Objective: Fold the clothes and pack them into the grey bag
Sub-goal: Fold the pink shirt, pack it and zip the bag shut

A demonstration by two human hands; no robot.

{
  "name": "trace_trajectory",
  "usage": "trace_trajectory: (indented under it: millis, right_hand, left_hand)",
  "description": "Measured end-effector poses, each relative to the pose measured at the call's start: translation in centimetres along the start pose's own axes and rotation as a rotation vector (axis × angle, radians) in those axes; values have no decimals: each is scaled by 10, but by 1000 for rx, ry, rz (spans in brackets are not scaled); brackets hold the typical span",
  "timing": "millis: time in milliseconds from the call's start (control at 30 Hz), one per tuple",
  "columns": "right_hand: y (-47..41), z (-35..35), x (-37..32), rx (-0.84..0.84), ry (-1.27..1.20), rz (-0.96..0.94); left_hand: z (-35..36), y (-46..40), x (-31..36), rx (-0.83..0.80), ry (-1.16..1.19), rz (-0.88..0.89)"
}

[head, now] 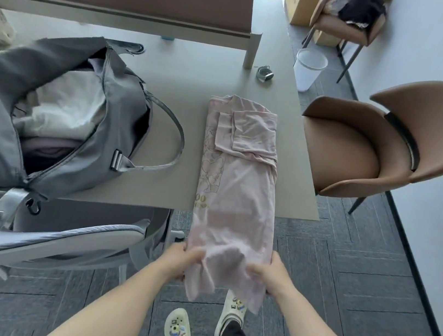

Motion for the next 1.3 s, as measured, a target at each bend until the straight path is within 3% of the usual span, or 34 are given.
trace_trajectory:
  millis: [100, 267, 433, 567, 733, 800, 933, 1000, 1167, 1300]
  right_hand:
    - [10, -12, 7, 98, 7, -37]
    - [23, -36, -13, 144, -100, -126]
    - [8, -44, -51, 79, -180, -64]
    - [-17, -47, -90, 25, -398, 142]
    - [-56, -49, -154, -51, -698, 158]
    - [-70, -46, -163, -61, -619, 141]
    - [-92, -44, -152, 48, -85, -10]
    - [-97, -42, -149, 76, 112, -110]
    - [-98, -48, -151, 219, 416, -215]
    - [-98, -53, -145, 239, 310, -271]
  left_hand:
    - [0, 8, -23, -115, 22, -120]
    - [-23, 2, -15, 127, 73, -45]
    - [-34, 7, 38, 200, 290, -45]
    - [-45, 0, 89, 256, 599, -137]
    - [-57, -38, 148, 350, 921, -93]
    - [-57, -59, 155, 383, 836, -103]
    - [-51, -72, 146, 478, 87, -84]
    - [-42, -70, 139, 481, -131, -44]
    - [-42, -67, 131, 629, -206, 62]
    - [-47, -61, 118, 683, -162, 106]
Point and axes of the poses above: each hand's wrist, its own y-axis away from the middle knuckle, its own z-axis out of the palm, x = y × z, the point moved 7 cm from there along -y, towards the middle knuckle, and after that the axes turned 8 degrees about x, right-handed, at the moved point
